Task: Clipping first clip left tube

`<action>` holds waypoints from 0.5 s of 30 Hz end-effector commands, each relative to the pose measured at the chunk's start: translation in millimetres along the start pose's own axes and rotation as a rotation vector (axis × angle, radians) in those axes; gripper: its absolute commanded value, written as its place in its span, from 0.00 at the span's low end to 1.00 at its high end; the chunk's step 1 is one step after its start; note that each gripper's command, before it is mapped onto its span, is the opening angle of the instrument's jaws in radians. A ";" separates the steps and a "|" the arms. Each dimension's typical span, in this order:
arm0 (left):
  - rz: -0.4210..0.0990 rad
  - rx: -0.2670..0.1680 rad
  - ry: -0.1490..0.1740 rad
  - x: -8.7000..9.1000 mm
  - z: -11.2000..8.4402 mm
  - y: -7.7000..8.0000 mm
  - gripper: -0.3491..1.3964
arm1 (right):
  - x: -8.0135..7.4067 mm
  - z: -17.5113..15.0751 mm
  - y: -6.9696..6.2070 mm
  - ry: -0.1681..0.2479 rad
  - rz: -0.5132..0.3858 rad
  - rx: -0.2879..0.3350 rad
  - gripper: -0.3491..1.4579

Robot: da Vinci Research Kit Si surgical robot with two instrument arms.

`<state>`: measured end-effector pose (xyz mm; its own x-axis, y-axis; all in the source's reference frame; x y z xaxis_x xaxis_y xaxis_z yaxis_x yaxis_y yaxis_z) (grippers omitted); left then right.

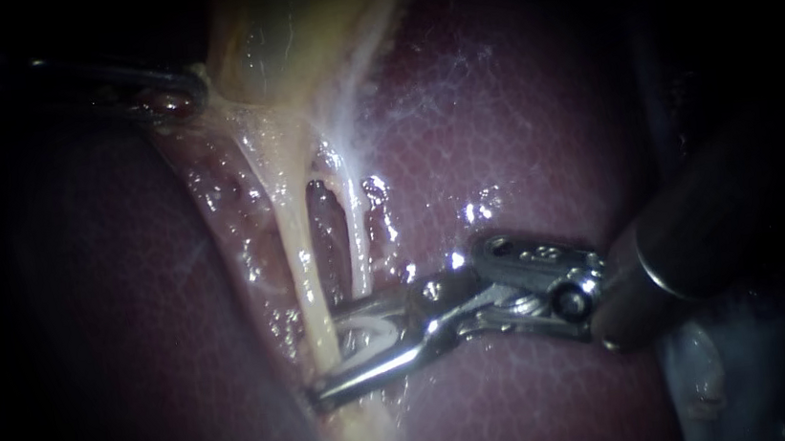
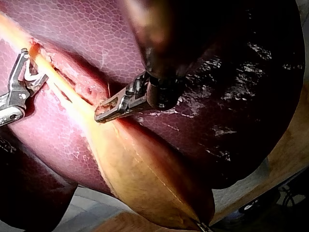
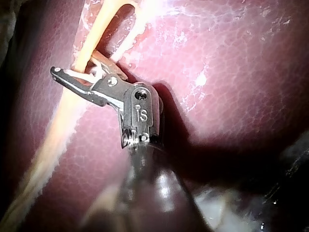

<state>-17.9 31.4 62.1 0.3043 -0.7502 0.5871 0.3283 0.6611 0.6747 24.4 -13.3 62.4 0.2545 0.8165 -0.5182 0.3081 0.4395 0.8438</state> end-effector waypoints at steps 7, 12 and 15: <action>0.000 0.002 0.000 0.0 0.1 0.2 0.00 | 1.1 1.0 -0.7 0.041 0.029 0.063 0.47; 0.000 0.002 0.000 0.1 0.0 0.2 0.00 | 1.9 1.6 -1.1 0.072 0.046 0.096 0.47; 0.000 0.002 0.000 0.1 0.0 0.2 0.00 | 2.2 1.7 -1.3 0.082 0.058 0.110 0.47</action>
<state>-17.8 31.4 62.3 0.3044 -0.7501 0.5871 0.3271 0.6612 0.6752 26.1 -12.7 59.9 0.1980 0.8722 -0.4473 0.3994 0.3449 0.8494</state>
